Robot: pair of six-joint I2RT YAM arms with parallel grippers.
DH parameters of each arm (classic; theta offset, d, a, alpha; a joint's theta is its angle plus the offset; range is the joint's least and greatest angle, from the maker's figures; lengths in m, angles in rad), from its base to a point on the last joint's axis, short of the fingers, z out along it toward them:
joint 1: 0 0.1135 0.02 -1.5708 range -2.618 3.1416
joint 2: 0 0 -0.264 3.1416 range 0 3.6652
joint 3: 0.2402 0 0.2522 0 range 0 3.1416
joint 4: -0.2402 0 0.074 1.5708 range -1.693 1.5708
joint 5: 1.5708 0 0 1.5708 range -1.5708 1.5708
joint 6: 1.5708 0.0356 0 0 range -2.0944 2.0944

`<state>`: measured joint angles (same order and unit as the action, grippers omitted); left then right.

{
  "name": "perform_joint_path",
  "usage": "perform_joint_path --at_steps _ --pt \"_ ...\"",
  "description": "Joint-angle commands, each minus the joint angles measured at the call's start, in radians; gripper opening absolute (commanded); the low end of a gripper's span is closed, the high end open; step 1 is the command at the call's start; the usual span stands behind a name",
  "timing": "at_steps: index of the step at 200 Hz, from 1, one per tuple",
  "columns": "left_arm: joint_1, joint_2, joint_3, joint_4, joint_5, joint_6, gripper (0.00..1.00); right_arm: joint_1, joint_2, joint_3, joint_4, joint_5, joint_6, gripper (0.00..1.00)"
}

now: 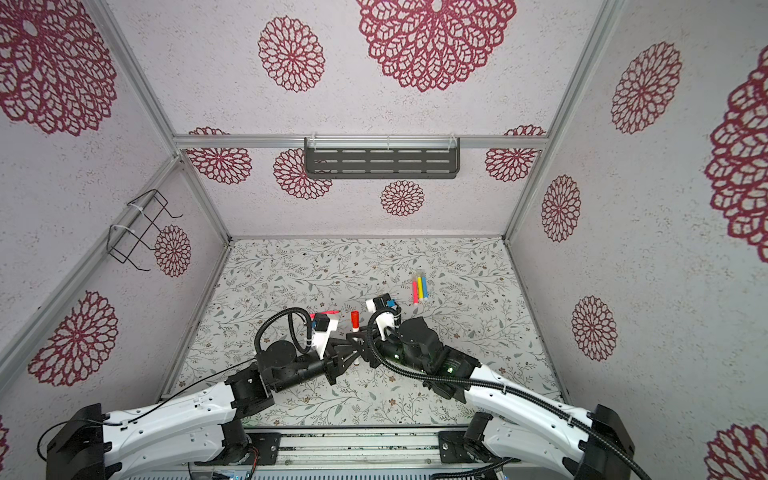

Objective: Insert the pens into the pen caps

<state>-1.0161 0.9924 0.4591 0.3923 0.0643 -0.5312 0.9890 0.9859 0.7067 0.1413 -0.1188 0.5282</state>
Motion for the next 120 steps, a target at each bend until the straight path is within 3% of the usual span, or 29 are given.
perform_joint_path --at_steps 1,95,120 --pt "-0.01 -0.024 0.006 0.036 -0.01 0.007 0.0 -0.008 -0.005 0.018 0.053 -0.009 0.016 0.3" --pt "-0.012 -0.038 -0.005 0.017 -0.037 0.002 0.0 -0.009 0.039 0.033 0.026 -0.002 0.023 0.01" --pt "-0.011 -0.032 0.004 -0.043 -0.095 -0.005 0.34 -0.025 0.023 0.032 -0.018 0.084 0.039 0.01"
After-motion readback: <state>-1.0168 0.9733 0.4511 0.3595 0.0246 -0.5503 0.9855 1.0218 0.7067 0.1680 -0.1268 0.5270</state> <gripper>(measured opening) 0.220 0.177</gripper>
